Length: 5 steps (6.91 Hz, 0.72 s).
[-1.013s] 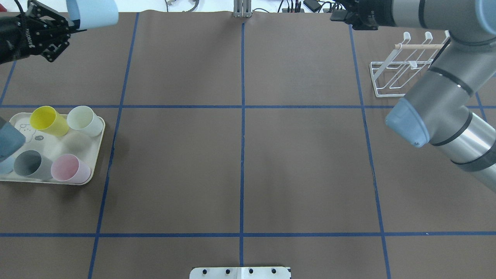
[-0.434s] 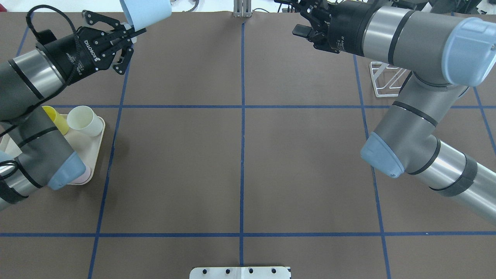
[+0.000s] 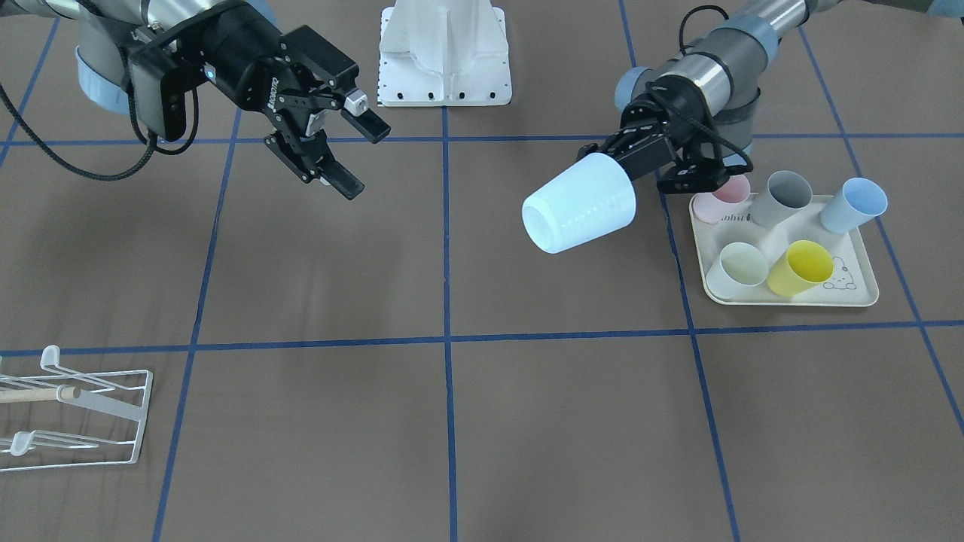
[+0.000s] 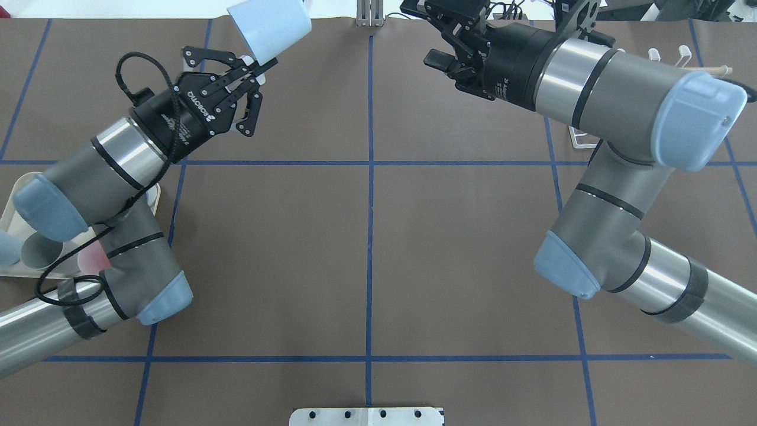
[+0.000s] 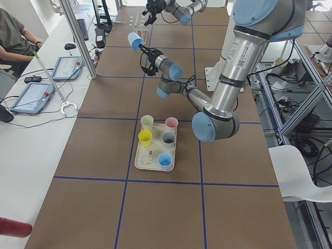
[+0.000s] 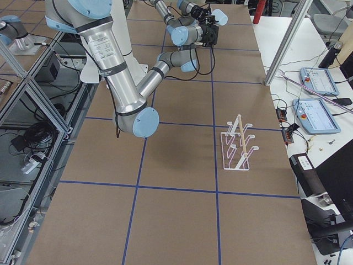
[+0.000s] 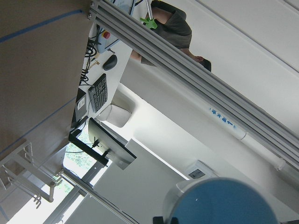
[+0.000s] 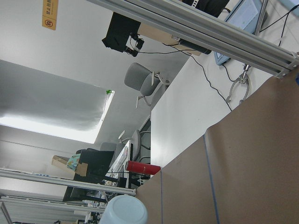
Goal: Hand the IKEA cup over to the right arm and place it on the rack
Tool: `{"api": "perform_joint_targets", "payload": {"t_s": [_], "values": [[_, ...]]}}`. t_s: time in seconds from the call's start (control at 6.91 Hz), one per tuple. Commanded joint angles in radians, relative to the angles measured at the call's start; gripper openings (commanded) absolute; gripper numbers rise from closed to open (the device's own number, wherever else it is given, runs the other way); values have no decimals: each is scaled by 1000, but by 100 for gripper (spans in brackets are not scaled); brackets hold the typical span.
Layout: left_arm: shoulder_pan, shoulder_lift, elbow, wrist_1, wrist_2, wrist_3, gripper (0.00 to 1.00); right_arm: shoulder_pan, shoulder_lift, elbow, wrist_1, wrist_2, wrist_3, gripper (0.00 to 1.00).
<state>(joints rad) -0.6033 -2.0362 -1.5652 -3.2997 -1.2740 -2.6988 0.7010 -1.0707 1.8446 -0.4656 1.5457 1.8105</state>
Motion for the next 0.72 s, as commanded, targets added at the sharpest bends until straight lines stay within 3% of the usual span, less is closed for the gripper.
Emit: {"api": "perform_joint_targets", "payload": {"t_s": [0.0,0.58], "values": [[40,-39,13,-1,51,0,0,-58,0,-2,28,-70,10,99],[94,-111,40,12,51,11,0,-74,0,-8,28,-79,10,99]]}}
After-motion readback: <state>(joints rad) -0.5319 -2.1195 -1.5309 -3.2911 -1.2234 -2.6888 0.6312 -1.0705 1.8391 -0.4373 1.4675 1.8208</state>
